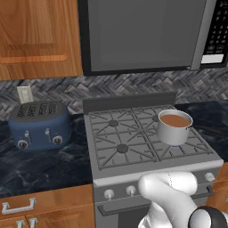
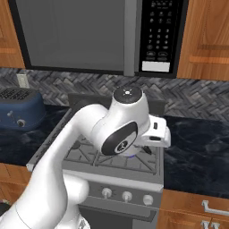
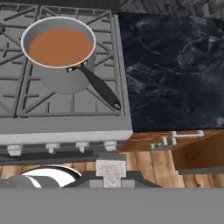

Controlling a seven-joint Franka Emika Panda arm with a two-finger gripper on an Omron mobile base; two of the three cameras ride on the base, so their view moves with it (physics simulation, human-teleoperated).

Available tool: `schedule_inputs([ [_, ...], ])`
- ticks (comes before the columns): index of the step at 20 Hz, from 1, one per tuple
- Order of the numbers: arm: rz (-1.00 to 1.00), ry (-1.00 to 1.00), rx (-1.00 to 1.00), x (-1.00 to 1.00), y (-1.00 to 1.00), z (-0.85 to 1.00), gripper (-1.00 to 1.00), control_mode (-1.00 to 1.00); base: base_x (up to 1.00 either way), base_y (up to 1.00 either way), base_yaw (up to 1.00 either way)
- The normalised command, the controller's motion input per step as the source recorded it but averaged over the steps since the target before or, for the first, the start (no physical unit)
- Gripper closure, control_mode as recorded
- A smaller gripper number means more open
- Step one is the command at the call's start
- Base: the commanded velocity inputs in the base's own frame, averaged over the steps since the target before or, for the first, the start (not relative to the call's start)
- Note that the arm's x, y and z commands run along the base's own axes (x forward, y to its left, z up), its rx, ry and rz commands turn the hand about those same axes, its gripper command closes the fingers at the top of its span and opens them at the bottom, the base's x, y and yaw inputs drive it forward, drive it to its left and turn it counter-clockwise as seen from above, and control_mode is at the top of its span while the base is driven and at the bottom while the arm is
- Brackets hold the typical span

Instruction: Pick up the sugar cube(s) and place them in the saucepan with hot chocolate.

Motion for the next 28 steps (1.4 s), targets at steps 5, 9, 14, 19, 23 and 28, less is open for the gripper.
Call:
schedule_inputs([
  [5, -0.33, 0.00, 0.18, 0.13, 0.62, 0.00, 1.00, -1.00, 0.00, 0.00, 0.00],
  [9, -0.38, -0.01, 0.10, 0.51, 0.62, 0.00, 1.00, -1.00, 0.00, 0.00, 0.00],
  [14, -0.13, -0.01, -0.01, 0.50, 0.47, -0.01, 1.00, -1.00, 0.00, 0.00, 0.00],
  [19, 0.01, 0.00, -0.01, 0.54, 0.13, -0.16, 1.00, -1.00, 0.00, 0.00, 0.00],
  [23, 0.11, 0.00, 0.00, 0.57, 0.12, -0.27, 1.00, -1.00, 0.00, 0.00, 0.00],
  [28, 0.11, 0.00, 0.00, 0.42, 0.00, -0.36, 1.00, -1.00, 0.00, 0.00, 0.00],
])
